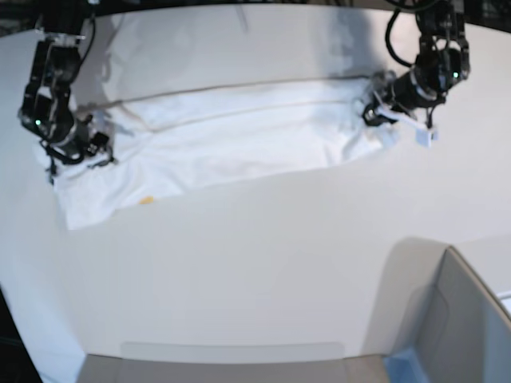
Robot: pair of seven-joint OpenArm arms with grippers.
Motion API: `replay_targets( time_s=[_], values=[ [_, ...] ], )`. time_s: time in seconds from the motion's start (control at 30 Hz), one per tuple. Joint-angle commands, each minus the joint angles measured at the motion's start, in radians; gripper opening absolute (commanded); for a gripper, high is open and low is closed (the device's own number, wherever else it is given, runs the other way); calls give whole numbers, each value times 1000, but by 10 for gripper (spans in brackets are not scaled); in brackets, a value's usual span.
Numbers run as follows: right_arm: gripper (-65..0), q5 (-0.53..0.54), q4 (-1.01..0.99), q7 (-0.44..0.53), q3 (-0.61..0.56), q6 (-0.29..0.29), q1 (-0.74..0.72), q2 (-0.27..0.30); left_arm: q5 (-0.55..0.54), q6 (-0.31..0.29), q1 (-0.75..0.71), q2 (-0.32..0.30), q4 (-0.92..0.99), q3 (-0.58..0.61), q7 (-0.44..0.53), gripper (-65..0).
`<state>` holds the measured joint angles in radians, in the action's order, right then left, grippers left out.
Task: Layout the t-shirt on the table in an organized manner, then fold the t-shirt properly
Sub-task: 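Fold the strip end with the left gripper toward the right gripper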
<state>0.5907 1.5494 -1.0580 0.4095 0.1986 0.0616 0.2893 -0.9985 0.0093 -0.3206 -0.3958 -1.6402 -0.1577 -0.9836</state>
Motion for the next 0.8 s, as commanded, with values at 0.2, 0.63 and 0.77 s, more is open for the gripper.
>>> replay_targets(
  time_s=[0.2,0.63,0.77],
  values=[
    [-499,-41,56,-38,1,17,-16,-11,60,41,42,-35,96,-190,-24,-650],
    [-499,-41,10,-38,-73,17,-47,-15,57,41,44,-91,-168,-205,-100,-650],
    [-499,-41,9,-37,-123,17,-47,-19,54,41,85,-67,-297,-205,-208,-650]
  ],
)
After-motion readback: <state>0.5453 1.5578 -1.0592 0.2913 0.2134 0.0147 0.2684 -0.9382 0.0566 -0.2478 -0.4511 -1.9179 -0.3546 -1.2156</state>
